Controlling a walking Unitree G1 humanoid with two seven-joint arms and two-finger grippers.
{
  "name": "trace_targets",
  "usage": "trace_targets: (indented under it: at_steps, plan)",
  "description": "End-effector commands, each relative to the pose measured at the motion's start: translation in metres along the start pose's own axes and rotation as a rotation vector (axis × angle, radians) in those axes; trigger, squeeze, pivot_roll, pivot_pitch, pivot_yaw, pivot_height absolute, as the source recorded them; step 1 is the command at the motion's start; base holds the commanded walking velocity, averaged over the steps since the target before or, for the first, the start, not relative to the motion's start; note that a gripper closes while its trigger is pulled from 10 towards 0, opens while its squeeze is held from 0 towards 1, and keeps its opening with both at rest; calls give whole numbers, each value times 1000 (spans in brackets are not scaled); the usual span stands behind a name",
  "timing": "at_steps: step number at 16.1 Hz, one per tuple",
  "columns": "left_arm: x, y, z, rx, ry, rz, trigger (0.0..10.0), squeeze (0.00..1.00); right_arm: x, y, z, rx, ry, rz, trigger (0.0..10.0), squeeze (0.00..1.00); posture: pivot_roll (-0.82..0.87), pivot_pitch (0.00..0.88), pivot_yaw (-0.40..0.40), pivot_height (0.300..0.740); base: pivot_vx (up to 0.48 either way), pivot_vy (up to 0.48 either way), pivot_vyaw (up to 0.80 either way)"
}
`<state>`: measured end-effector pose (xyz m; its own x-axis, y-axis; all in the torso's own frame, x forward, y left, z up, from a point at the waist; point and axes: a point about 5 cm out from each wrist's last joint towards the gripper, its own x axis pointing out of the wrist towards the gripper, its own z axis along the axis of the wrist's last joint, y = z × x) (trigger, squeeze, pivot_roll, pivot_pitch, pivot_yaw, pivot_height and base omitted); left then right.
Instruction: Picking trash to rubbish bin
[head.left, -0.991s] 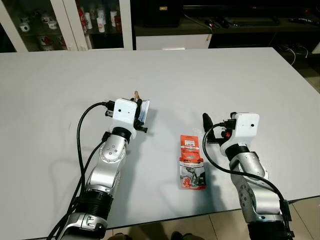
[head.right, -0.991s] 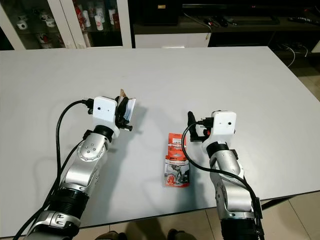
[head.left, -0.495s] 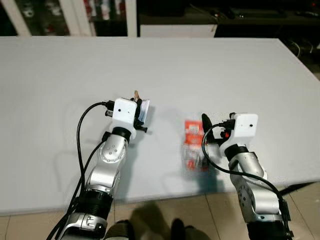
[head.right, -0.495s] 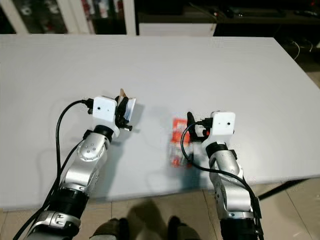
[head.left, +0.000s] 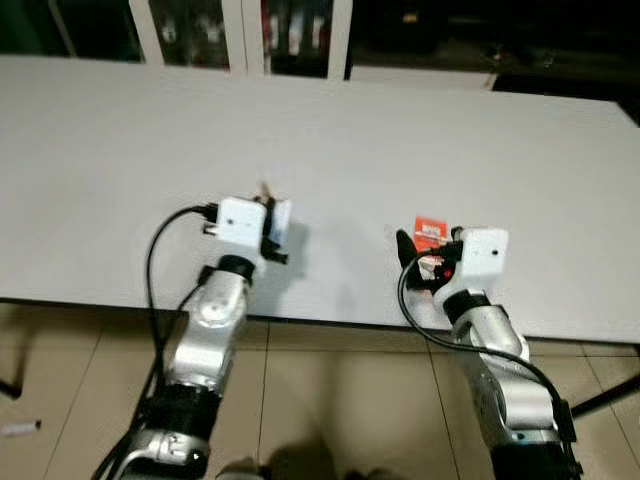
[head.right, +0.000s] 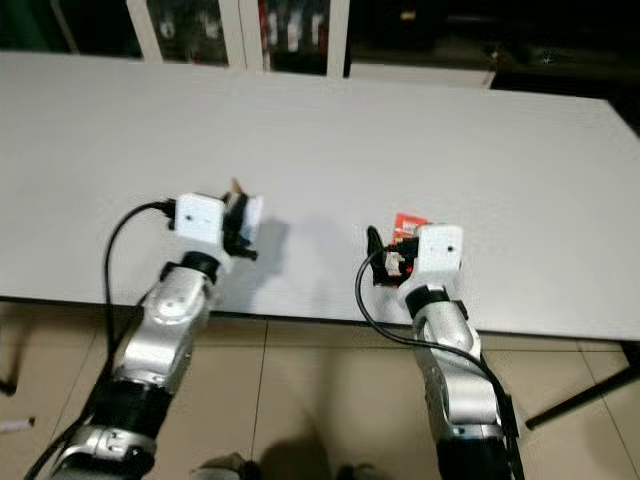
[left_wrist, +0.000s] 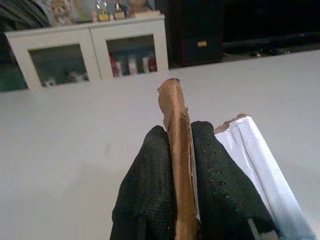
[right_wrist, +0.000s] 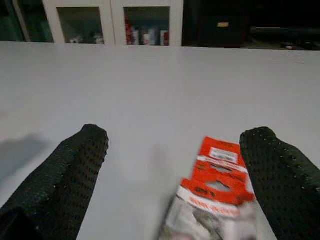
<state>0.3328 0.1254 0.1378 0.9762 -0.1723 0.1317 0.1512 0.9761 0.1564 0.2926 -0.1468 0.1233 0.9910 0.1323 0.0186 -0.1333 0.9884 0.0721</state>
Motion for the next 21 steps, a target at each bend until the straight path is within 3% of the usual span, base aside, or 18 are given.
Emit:
trace_targets:
  at_steps: [1,4,21]
  plan:
    - [2,-4,6,-2,-19,-12,10000,0,-2,-5,-1,0,5,-19,10000,0,-53,96,-50,740,352,0,0]
    - [3,-5,3,8,-1,-18,10000,0,-2,-6,0,-2,5,-17,10000,0,-53,94,-49,740,366,0,0]
    - [4,-4,1,33,23,-29,10000,0,-2,-2,-8,1,39,21,10000,0,-50,91,-46,740,0,0,0]
